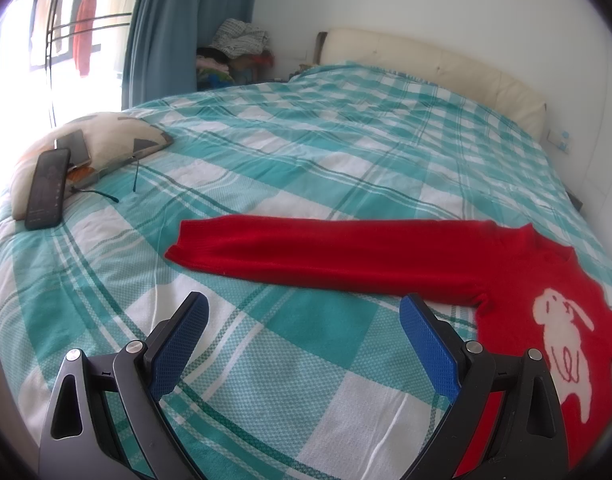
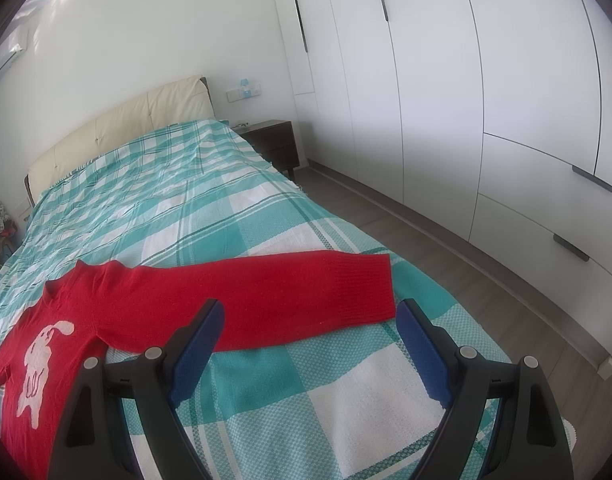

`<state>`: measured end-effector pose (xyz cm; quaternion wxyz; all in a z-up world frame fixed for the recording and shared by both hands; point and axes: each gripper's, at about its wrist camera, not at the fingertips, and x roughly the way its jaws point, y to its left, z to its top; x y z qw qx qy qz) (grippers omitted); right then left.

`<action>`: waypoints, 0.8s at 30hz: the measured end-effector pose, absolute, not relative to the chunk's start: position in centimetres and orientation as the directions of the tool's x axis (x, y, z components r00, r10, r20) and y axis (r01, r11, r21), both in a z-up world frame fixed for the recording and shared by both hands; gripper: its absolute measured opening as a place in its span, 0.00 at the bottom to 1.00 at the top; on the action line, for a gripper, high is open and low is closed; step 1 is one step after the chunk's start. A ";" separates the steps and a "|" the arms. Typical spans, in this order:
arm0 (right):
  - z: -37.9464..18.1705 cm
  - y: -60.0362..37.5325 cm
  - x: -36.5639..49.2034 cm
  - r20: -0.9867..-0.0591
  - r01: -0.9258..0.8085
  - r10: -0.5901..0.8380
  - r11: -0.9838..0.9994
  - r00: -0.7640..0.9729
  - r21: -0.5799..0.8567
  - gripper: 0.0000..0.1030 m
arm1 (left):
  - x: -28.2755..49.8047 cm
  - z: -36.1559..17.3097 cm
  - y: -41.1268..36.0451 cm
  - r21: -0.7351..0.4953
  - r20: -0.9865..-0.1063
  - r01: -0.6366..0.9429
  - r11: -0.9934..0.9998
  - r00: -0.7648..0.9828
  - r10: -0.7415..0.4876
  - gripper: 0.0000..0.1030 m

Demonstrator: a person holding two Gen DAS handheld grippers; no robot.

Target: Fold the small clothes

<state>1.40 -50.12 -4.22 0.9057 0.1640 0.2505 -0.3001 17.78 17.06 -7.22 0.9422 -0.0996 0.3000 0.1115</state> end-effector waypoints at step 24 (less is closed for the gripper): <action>-7.5 -60.2 -5.2 -0.484 0.516 -0.192 0.443 0.854 0.733 0.84 | 17.5 -7.5 17.6 -0.166 -0.592 -0.275 0.947 0.796 0.127 0.94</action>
